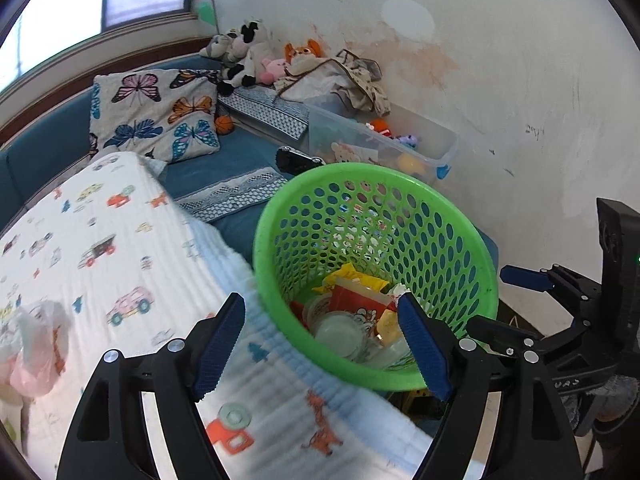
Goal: Collect trash
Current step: 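Move both grippers back toward the white paper cup and plastic bag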
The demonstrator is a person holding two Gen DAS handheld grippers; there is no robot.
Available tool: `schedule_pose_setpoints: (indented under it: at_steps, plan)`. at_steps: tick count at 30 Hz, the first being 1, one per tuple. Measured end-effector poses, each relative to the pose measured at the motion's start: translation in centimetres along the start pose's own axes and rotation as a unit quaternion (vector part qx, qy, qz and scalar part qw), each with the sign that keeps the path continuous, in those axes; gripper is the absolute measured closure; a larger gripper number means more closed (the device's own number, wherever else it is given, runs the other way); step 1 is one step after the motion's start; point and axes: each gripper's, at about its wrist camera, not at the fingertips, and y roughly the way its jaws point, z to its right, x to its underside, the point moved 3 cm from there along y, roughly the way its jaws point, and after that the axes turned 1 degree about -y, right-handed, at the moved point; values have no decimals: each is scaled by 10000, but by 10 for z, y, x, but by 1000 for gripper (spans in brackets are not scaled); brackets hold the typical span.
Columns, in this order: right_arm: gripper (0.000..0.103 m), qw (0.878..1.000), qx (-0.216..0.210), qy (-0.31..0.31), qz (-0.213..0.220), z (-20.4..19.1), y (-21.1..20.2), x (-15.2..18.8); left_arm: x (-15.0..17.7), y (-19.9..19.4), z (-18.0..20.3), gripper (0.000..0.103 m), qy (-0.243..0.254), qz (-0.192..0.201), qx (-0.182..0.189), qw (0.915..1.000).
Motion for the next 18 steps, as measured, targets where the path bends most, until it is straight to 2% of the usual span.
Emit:
schedule_pose_setpoints:
  at_steps: [7, 18]
  plan:
    - [7, 9996, -161, -221, 41, -27, -2, -6, 17, -32, -22, 27, -274, 138, -171, 9994]
    - [7, 9960, -548, -698, 42, -88, 6, -19, 45, -84, -80, 27, -804, 327, -712, 9937]
